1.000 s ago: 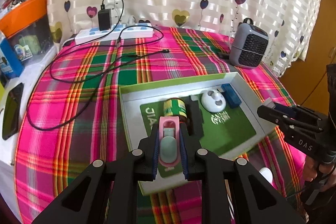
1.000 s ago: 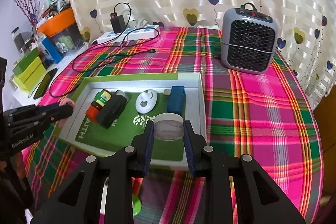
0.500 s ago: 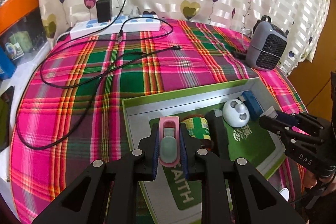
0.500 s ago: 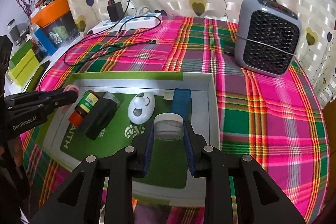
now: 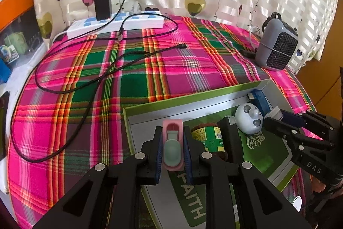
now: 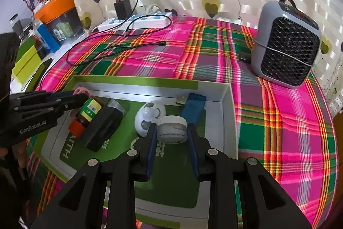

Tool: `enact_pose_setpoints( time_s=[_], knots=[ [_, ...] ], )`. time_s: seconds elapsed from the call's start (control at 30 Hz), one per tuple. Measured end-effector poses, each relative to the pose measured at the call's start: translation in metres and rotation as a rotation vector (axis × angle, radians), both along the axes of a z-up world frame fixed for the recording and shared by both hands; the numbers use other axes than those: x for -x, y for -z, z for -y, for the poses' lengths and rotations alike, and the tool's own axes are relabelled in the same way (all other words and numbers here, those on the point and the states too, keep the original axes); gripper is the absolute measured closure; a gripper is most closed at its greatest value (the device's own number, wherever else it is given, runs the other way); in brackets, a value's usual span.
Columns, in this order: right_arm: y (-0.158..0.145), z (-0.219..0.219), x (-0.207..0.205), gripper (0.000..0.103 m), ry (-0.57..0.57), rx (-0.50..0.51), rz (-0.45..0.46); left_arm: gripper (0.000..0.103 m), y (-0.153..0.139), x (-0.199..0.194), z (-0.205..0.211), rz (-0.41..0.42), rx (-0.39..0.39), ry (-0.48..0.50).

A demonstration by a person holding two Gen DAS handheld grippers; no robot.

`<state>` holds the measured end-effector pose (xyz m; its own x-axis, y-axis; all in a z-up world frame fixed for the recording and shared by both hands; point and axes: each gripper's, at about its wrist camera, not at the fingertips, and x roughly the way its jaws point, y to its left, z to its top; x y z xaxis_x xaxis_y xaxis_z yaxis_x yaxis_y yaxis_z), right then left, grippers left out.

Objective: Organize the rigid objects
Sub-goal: 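Lower the white container into the box and open the right tool while the left tool releases the pink clip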

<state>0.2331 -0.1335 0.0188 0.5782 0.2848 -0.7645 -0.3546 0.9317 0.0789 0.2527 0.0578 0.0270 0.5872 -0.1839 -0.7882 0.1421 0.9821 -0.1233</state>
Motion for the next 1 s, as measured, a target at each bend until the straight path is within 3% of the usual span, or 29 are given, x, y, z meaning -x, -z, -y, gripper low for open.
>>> enact_pose_setpoints(
  time_s=[0.6,1.0],
  knots=[
    [0.001,-0.008,0.002,0.075,0.008,0.121,0.068,0.086,0.007,-0.008,0.011,-0.01,-0.04,0.017],
    [0.003,-0.004,-0.001,0.075,0.017,0.09,0.07,0.086,0.008,-0.008,0.013,-0.013,-0.079,0.015]
  ],
)
